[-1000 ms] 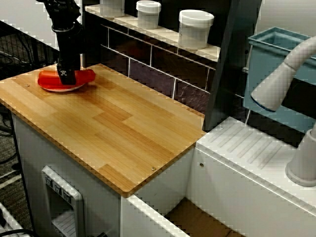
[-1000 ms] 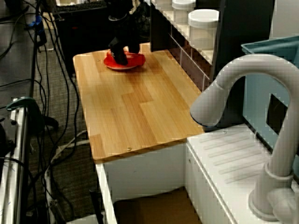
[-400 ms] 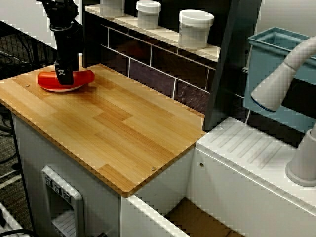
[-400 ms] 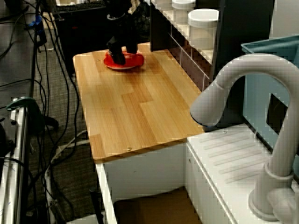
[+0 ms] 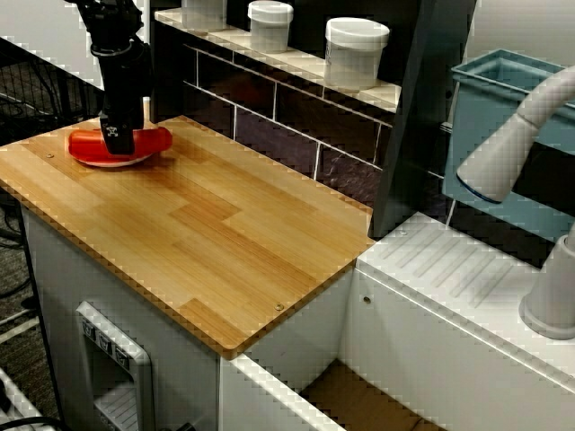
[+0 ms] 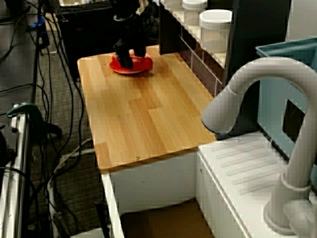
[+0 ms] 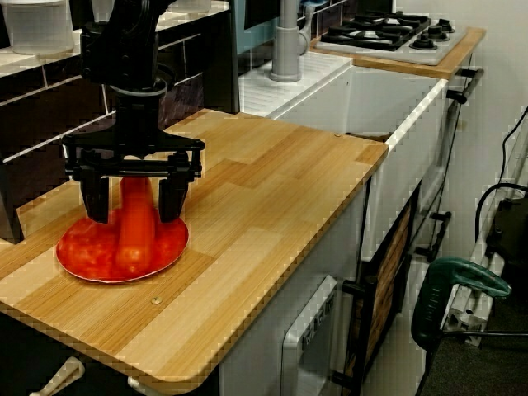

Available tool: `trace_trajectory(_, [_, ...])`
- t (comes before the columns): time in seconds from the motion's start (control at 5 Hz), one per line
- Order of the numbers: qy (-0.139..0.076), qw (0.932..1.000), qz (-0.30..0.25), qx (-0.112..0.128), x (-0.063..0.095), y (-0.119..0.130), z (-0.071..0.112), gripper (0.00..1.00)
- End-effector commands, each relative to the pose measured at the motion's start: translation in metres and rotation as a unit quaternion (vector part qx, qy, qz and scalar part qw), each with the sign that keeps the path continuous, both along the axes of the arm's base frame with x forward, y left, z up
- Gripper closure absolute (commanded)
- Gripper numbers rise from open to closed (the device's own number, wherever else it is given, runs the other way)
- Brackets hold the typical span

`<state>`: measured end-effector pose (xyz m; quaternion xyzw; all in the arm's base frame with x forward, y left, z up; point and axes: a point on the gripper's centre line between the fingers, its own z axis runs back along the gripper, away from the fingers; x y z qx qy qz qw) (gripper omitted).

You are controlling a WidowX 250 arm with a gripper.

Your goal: Put the object on the plate

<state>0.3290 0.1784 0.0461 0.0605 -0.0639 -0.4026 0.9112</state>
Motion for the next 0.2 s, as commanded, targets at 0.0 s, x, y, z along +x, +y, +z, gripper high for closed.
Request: trace_trajectory(0.0, [-0.023,0.9997,0.000,0.010,0.0061,0.0034,0.0183,0.00])
